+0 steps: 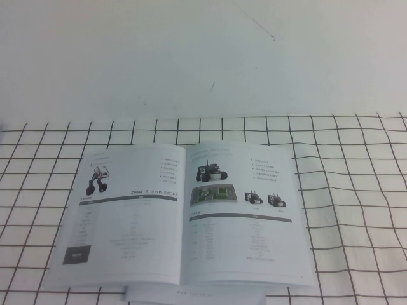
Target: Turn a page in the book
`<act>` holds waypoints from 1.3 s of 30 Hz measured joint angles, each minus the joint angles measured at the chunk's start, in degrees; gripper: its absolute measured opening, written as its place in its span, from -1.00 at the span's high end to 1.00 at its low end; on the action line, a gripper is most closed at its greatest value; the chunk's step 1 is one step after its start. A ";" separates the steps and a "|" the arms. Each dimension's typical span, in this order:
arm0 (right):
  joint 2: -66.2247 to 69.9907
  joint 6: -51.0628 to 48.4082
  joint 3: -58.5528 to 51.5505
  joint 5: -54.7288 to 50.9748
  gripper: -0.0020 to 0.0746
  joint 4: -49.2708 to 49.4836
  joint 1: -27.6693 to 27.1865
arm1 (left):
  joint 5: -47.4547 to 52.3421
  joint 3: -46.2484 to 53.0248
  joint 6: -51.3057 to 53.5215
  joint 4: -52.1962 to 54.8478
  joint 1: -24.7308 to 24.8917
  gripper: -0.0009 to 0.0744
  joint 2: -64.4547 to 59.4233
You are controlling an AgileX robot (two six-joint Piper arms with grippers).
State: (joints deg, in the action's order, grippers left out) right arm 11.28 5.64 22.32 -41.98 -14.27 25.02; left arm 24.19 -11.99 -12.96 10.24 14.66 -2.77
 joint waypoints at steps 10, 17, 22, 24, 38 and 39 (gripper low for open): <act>0.00 0.00 0.00 0.00 0.95 0.09 0.00 | -18.40 12.32 16.78 -13.51 -8.87 0.98 2.77; -0.10 0.00 0.00 -0.10 0.95 0.09 0.00 | -6.30 13.39 7.76 -13.39 -8.87 0.98 3.40; -0.10 0.00 0.00 -0.10 0.95 0.09 0.00 | -5.92 13.39 5.77 -12.65 -8.92 0.98 3.43; -0.10 0.00 0.00 -0.10 0.95 0.09 0.00 | -5.79 13.39 5.69 -12.29 -8.92 0.98 3.43; -0.10 0.00 0.00 -0.10 0.95 0.09 0.00 | -5.33 13.29 5.64 -12.06 -8.92 0.98 3.43; -0.10 0.00 0.00 -0.10 0.95 0.09 0.00 | -5.33 13.29 5.64 -12.06 -8.92 0.98 3.43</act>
State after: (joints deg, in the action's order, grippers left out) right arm 11.19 5.64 22.32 -42.09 -14.18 25.02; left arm 18.86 1.30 -7.32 -1.83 5.75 0.66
